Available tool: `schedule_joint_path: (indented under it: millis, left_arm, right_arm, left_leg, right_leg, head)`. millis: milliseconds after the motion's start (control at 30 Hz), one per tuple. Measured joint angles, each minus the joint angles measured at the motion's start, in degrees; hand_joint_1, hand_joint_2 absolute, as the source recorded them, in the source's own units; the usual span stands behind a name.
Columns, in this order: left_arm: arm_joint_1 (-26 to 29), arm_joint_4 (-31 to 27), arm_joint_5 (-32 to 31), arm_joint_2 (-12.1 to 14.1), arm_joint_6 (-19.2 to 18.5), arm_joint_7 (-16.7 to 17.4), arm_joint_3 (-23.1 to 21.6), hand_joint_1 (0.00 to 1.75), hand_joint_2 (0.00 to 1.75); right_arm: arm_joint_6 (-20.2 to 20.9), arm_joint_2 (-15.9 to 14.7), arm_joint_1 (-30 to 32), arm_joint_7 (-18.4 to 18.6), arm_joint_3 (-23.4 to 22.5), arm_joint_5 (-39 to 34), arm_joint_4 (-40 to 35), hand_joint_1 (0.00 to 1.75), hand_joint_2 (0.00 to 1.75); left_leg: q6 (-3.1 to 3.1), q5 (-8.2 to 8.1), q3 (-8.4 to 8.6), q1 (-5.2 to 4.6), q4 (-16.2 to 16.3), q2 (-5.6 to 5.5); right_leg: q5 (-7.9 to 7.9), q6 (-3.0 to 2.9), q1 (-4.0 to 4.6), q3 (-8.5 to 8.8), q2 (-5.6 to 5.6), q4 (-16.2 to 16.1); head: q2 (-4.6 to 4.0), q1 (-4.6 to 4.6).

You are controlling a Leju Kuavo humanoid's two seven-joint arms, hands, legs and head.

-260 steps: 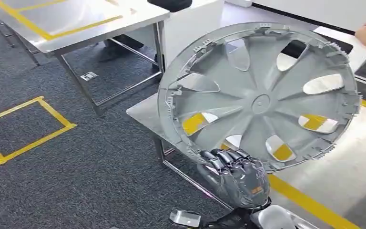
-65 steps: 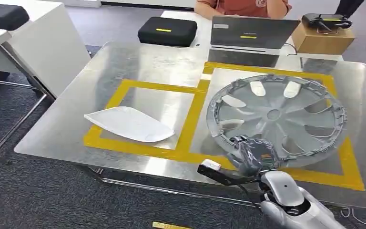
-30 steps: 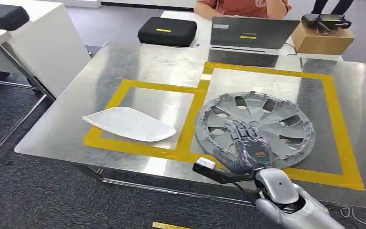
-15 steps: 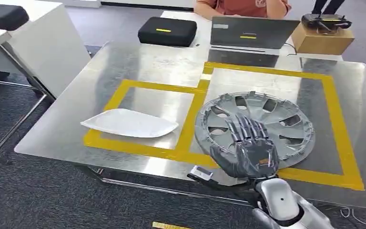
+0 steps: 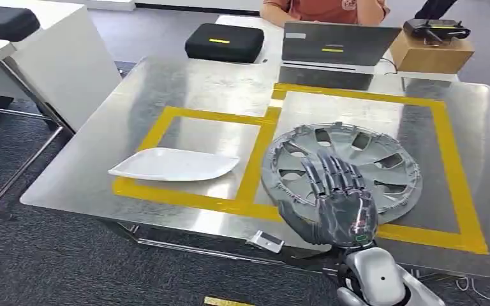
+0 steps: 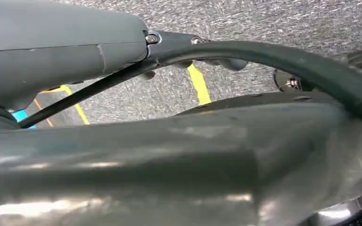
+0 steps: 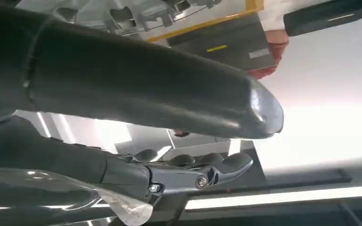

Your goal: Take the parts from the cabinet and place them on the table.

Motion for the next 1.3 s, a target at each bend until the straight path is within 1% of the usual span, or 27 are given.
schedule_joint_path:
  millis: [133, 200, 233, 267, 300, 367, 400, 433, 467, 533, 567, 600, 633, 733, 767, 800, 867, 900, 933, 967, 1033, 1067, 1100, 1133, 1233, 1267, 1300]
  left_arm:
    - [0.0, 0.0, 0.0, 0.0, 0.0, -0.1, 0.0, 0.00, 0.00]
    - [0.0, 0.0, 0.0, 0.0, 0.0, -0.4, 0.0, 0.00, 0.00]
    - [0.0, 0.2, -0.1, -0.1, -0.1, -0.7, 0.0, 0.00, 0.00]
    - [0.0, 0.2, -0.1, 0.0, -0.2, -1.0, 0.0, 0.00, 0.00]
    - [0.1, 0.3, -0.1, 0.0, -0.2, -1.4, 0.0, 0.00, 0.00]
    - [0.2, 0.8, -0.2, 0.1, -0.1, -1.9, 0.0, 0.00, 0.00]
    - [0.3, 1.1, -0.3, 0.2, 0.2, -2.4, 0.0, 0.00, 0.00]
    - [0.2, 1.6, -0.4, 0.3, 0.4, -2.9, 0.0, 0.00, 0.00]
    - [0.1, 2.2, -0.7, 0.5, 0.7, -3.5, 0.0, 0.00, 0.00]
    - [-0.1, 3.1, -0.8, 0.6, 1.0, -4.3, 0.0, 0.00, 0.00]
    - [-0.1, 3.4, -1.1, 0.8, 1.0, -4.5, 0.0, 0.00, 0.00]
    - [-0.2, 3.7, -1.2, 1.0, 1.0, -4.6, 0.0, 0.00, 0.00]
    - [-0.2, 4.0, -1.3, 1.1, 1.0, -4.8, 0.0, 0.00, 0.00]
    - [-0.2, 4.6, -1.8, 1.3, 1.0, -5.3, 0.0, 0.00, 0.00]
    - [-0.2, 4.7, -1.9, 1.3, 0.9, -5.6, 0.0, 0.00, 0.00]
    - [-0.2, 4.9, -2.0, 1.4, 0.9, -5.6, 0.0, 0.00, 0.00]
    - [-0.3, 5.0, -2.4, 1.4, 0.9, -6.0, 0.0, 0.00, 0.00]
    - [-0.3, 5.0, -2.5, 1.4, 0.9, -6.2, 0.0, 0.00, 0.00]
    - [-0.2, 5.0, -2.6, 1.5, 0.9, -6.3, 0.0, 0.00, 0.00]
    - [-0.3, 5.0, -2.9, 1.6, 0.9, -6.4, 0.0, 0.00, 0.00]
    - [-0.3, 5.0, -3.3, 1.8, 0.8, -6.6, 0.0, 0.00, 0.00]
    - [-0.4, 5.0, -3.5, 1.9, 0.8, -6.6, 0.0, 0.00, 0.00]
    - [-0.5, 5.0, -3.6, 2.0, 0.8, -6.6, 0.0, 0.00, 0.00]
    - [-0.6, 5.1, -3.7, 2.1, 0.9, -6.6, 0.0, 0.00, 0.00]
    - [-0.4, 5.2, -3.7, 2.1, 0.9, -6.5, 0.0, 0.00, 0.00]
    - [-0.6, 5.4, -3.7, 2.0, 0.9, -6.4, 0.0, 0.00, 0.00]
    - [-0.7, 5.4, -3.7, 2.1, 0.9, -6.4, 0.0, 0.00, 0.00]
  right_arm:
    - [0.0, 0.0, 0.1, 0.0, 0.0, 0.0, -0.2, 0.00, 0.00]
    - [0.0, 0.0, 0.2, 0.0, 0.0, 0.0, -0.5, 0.00, 0.00]
    - [0.1, 0.0, 0.2, -0.1, -0.1, -0.1, -0.7, 0.00, 0.00]
    - [0.1, 0.0, 0.2, -0.1, -0.2, -0.2, -0.8, 0.00, 0.00]
    - [0.2, 0.0, 0.1, -0.1, -0.2, -0.4, -0.8, 0.00, 0.00]
    - [0.3, 0.0, 0.2, -0.2, -0.2, -0.6, -0.8, 0.00, 0.00]
    - [0.3, 0.0, 0.4, -0.1, -0.2, -0.7, -0.8, 0.00, 0.00]
    - [0.4, 0.0, 0.5, -0.1, -0.2, -1.0, -0.8, 0.00, 0.00]
    - [0.5, 0.0, 0.6, 0.0, -0.2, -1.1, -0.8, 0.00, 0.00]
    - [0.7, 0.0, 0.7, 0.2, -0.3, -1.4, -0.8, 0.00, 0.00]
    - [0.8, 0.0, 0.6, 0.2, -0.4, -1.6, -0.8, 0.00, 0.00]
    - [1.0, 0.0, 0.7, 0.2, -0.4, -1.8, -0.9, 0.00, 0.00]
    - [1.2, 0.0, 0.7, 0.2, -0.4, -2.0, -0.9, 0.00, 0.00]
    - [1.3, 0.0, 0.6, 0.3, -0.4, -2.3, -0.9, 0.00, 0.00]
    - [1.4, 0.0, 0.6, 0.4, -0.4, -2.4, -0.9, 0.00, 0.00]
    - [1.4, 0.0, 0.5, 0.4, -0.4, -2.5, -0.9, 0.00, 0.00]
    - [1.6, 0.0, 0.5, 0.5, -0.4, -2.6, -0.9, 0.00, 0.00]
    - [1.6, 0.0, 0.5, 0.5, -0.3, -2.7, -0.9, 0.00, 0.00]
    - [1.7, 0.0, 0.5, 0.5, -0.3, -2.7, -0.9, 0.00, 0.00]
    - [1.7, 0.0, 0.5, 0.5, -0.3, -2.9, -0.9, 0.00, 0.00]
    - [1.7, 0.0, 0.5, 0.5, -0.3, -3.1, -0.9, 0.00, 0.00]
    - [1.6, 0.0, 0.4, 0.3, -0.3, -3.2, -0.9, 0.00, 0.00]
    - [1.6, 0.0, 0.4, 0.3, -0.3, -3.4, -0.9, 0.00, 0.00]
    - [1.7, 0.0, 0.4, 0.2, -0.3, -3.7, -0.9, 0.00, 0.00]
    - [2.1, 0.0, 0.2, 0.0, -0.2, -4.3, -0.9, 0.00, 0.00]
    - [2.2, -0.1, 0.2, 0.0, -0.3, -4.4, -0.8, 0.00, 0.00]
    - [2.3, -0.1, 0.1, 0.0, -0.3, -4.5, -0.8, 0.00, 0.00]
  left_leg:
    - [0.31, 0.01, 0.02, -0.24, 0.2, 0.03]
    - [0.78, 0.69, 0.19, -0.30, 0.0, 0.32]
    - [1.18, 1.40, 0.39, 0.46, -1.1, 1.00]
    - [1.42, 1.67, 0.46, 0.31, -1.4, 1.40]
    - [1.58, 1.80, 0.31, 0.31, -1.5, 1.77]
    - [1.53, 1.89, -0.05, 0.28, -1.4, 2.73]
    - [1.40, 1.98, -0.23, 0.31, -1.4, 3.17]
    - [1.27, 2.05, -0.37, 0.37, -1.3, 3.45]
    - [1.08, 2.16, -0.50, 0.46, -1.3, 3.63]
    - [0.53, 2.19, -0.73, 0.73, -1.0, 3.77]
    - [-0.04, 2.13, -0.96, 0.66, -0.7, 3.78]
    - [-0.47, 2.14, -1.21, 0.53, -0.5, 3.71]
    - [-0.80, 2.32, -1.08, 0.53, -0.3, 3.66]
    - [-1.78, 2.52, -1.58, 0.88, 0.4, 3.63]
    - [-1.99, 0.78, -2.41, 0.94, 1.7, 3.62]
    - [-2.12, -2.12, -3.45, 0.93, 4.7, 3.62]
    - [-2.21, -7.65, -6.40, 0.94, 13.7, 3.61]
    - [-2.09, -9.07, -7.16, 0.93, 16.9, 3.61]
    - [-1.88, -8.86, -6.77, 0.90, 17.3, 3.61]
    - [-1.54, -7.47, -5.40, 0.78, 15.7, 3.61]
    - [-0.39, -3.18, 0.53, 0.20, 6.5, 3.60]
    - [0.30, -2.35, 4.10, -0.33, 1.1, 3.56]
    - [0.65, -3.40, 6.01, -0.62, -2.5, 3.64]
    - [0.23, -2.56, 5.55, -0.71, -2.0, 3.68]
    - [1.02, -1.10, 4.80, -0.95, -2.8, 3.69]
    - [1.24, -0.09, 4.18, -0.53, -3.3, 4.13]
    - [1.56, 0.66, 3.19, -0.44, -3.5, 4.02]
  right_leg:
    - [0.11, 0.39, -0.22, 0.01, 0.13, -0.1]
    - [0.74, 1.08, -0.32, 0.05, 0.63, -0.3]
    - [-0.01, 1.10, -0.26, -0.30, 0.01, 0.1]
    - [-1.98, 1.19, 0.10, -1.30, -2.38, 1.7]
    - [-4.56, 1.34, 0.05, -2.66, -3.65, 5.3]
    - [-8.82, 1.61, -0.31, -6.05, -4.62, 14.6]
    - [-9.67, 1.84, -0.48, -7.00, -4.74, 17.6]
    - [-9.02, 2.03, -0.68, -6.44, -4.79, 17.3]
    - [-7.42, 2.21, -0.88, -4.55, -4.87, 14.6]
    - [-3.52, 2.64, -1.38, 2.12, -5.27, 4.0]
    - [-4.73, 3.17, -1.43, 4.68, -5.38, -0.3]
    - [-3.76, 2.23, -0.99, 5.29, -4.80, 0.1]
    - [-3.90, 1.94, -1.06, 5.02, -4.79, -0.1]
    - [-3.47, 0.20, -0.90, 4.32, -4.81, -0.2]
    - [-3.17, -0.27, -0.83, 4.01, -4.95, -0.2]
    - [-2.81, -0.83, -0.70, 3.56, -4.99, -0.2]
    - [-2.00, -1.47, -0.19, 2.36, -5.12, -0.1]
    - [-1.55, -1.58, 0.10, 1.72, -5.15, -0.1]
    - [-1.12, -1.64, 0.35, 1.13, -5.15, -0.1]
    - [-0.66, -1.65, 0.58, 0.51, -5.15, 0.0]
    - [0.36, -1.65, 0.89, -0.67, -5.11, 0.0]
    - [0.89, -1.63, 0.88, -0.98, -5.11, 0.0]
    - [1.32, -1.33, 1.13, -1.31, -5.12, 0.1]
    - [1.83, -1.08, 0.91, -1.21, -5.33, -0.2]
    - [3.40, 0.00, 0.80, -1.32, -5.44, -0.7]
    - [1.93, 0.16, 0.66, -2.01, -5.20, -0.1]
    - [-1.57, 0.39, 0.67, -3.52, -5.17, 2.1]
  head:
    - [0.00, 0.00]
    - [0.00, -0.02]
    - [0.00, 0.00]
    - [0.00, 0.22]
    - [0.00, 0.46]
    - [0.00, 0.44]
    - [0.00, 0.46]
    - [0.00, 0.48]
    - [0.00, 0.48]
    - [0.00, 0.46]
    - [0.00, 0.52]
    - [0.00, 0.35]
    - [0.00, 0.46]
    - [0.00, 0.37]
    - [0.00, 0.22]
    - [0.00, -0.02]
    - [0.00, -0.15]
    - [0.00, -0.13]
    - [0.00, -0.15]
    - [0.00, -0.15]
    - [0.00, -0.13]
    - [0.00, -0.13]
    - [0.00, -0.18]
    - [0.00, -0.02]
    - [0.00, -0.33]
    - [0.00, -0.38]
    - [0.00, -0.15]
